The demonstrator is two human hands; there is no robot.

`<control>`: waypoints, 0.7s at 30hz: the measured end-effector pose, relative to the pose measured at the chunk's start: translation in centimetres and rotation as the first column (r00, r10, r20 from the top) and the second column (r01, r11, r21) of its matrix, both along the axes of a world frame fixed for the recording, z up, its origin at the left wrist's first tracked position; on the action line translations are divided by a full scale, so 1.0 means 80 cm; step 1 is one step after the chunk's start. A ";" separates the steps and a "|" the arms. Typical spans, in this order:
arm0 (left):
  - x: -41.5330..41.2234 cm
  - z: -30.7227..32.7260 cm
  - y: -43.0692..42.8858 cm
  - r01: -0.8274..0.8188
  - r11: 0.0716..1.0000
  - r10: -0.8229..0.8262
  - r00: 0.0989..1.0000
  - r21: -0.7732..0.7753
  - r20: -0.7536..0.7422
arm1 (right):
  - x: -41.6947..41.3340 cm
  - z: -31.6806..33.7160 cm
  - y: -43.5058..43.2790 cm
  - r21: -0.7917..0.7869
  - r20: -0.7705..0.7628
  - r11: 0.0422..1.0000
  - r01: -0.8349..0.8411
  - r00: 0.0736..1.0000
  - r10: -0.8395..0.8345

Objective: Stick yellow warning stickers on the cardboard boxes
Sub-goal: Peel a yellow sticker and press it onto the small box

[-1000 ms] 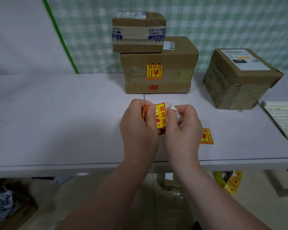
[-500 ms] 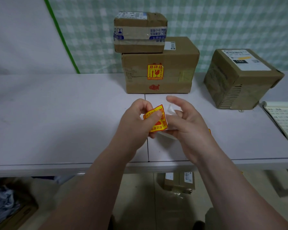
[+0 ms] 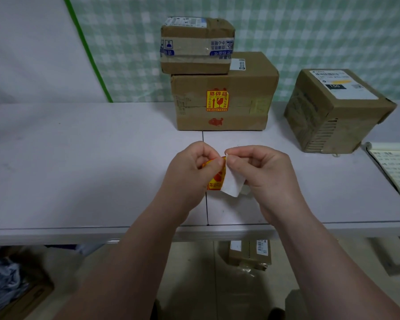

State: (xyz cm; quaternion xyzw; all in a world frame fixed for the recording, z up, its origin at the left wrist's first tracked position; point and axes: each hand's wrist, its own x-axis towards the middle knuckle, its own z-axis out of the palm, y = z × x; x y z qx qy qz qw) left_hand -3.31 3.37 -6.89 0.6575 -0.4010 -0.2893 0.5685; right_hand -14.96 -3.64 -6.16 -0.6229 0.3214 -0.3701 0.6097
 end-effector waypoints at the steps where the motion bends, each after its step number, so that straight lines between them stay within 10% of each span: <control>1: -0.001 -0.001 -0.001 -0.008 1.000 0.008 1.000 -0.001 -0.024 | 0.001 0.000 0.001 0.009 0.014 1.000 0.025 1.000 -0.026; 13: -0.017 -0.001 -0.009 -0.096 0.994 0.069 0.921 -0.051 -0.383 | 0.005 -0.002 0.004 0.230 0.179 0.970 0.074 0.977 -0.117; 21: -0.008 0.000 -0.007 -0.154 0.983 0.100 0.902 -0.095 -0.421 | -0.007 -0.002 -0.003 -0.116 -0.036 0.992 0.041 0.998 -0.046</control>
